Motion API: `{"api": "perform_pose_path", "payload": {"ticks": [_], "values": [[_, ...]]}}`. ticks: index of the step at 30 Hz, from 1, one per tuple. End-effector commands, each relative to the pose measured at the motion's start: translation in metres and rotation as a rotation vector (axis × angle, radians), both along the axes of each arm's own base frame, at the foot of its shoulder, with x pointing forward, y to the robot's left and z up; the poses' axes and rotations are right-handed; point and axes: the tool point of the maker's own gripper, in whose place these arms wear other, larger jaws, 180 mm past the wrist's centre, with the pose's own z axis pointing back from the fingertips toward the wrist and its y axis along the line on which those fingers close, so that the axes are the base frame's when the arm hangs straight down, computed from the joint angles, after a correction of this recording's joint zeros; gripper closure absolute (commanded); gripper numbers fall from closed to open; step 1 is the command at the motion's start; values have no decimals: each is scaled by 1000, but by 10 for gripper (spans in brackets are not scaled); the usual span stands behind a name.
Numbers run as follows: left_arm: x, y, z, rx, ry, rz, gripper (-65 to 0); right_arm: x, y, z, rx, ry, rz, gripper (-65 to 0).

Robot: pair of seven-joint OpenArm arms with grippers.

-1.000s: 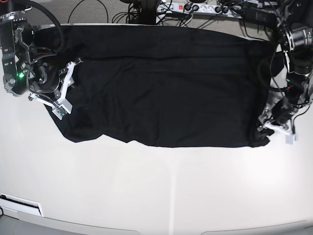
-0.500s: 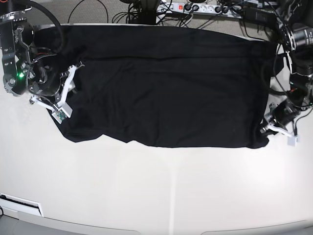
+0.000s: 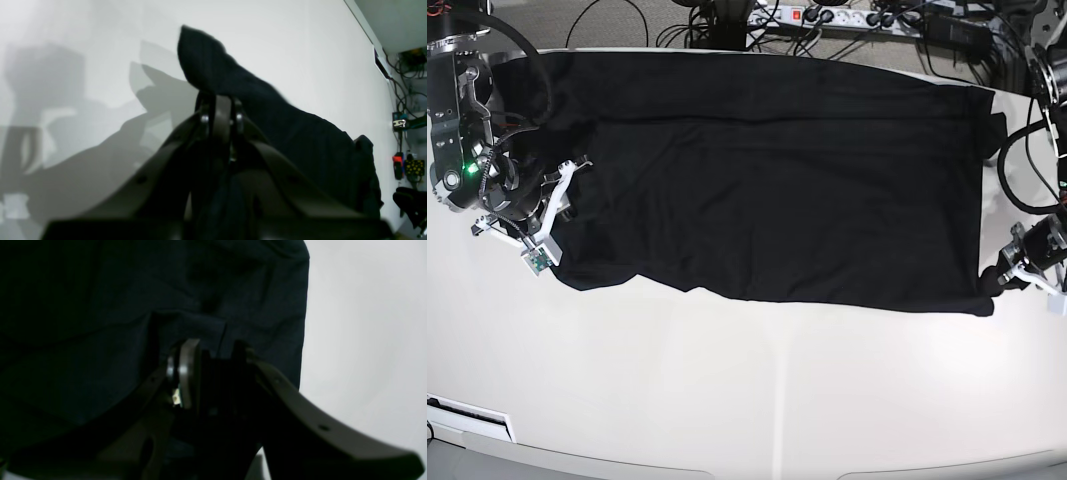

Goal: Layout the t-shirt on the table in an organized manner, then fold the t-shirt properly
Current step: 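Grasp the hem corners with both grippers and lift them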

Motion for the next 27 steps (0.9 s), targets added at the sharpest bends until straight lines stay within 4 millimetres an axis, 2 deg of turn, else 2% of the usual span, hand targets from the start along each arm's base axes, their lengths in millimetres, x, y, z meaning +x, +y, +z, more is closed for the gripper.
{"api": "perform_pose_path", "payload": {"ticks": [1,3,6,11,17,23,27], "values": [[15,5,26,4,-82,-4,0,14,-3,15,-2,-64,2,-198],[14,1,28,5,-102,-35,0,19,-9,18,-14,-92,-40,-226],[14,-1,29,6,-103,-50,0,28,-20,18,-28,-124,-96,-356],[10,-2,24,16,-79,-63,0,55,-48,11,-12,-113,-197,-361],[4,-2,17,18,-60,-65,0,79,-72,-8,213,-20,-273,-360],[3,-2,15,25,-53,-68,0,89,-73,-21,464,49,-305,-360],[3,-2,15,25,-53,-69,0,93,-67,-29,515,50,-337,-359]]}}
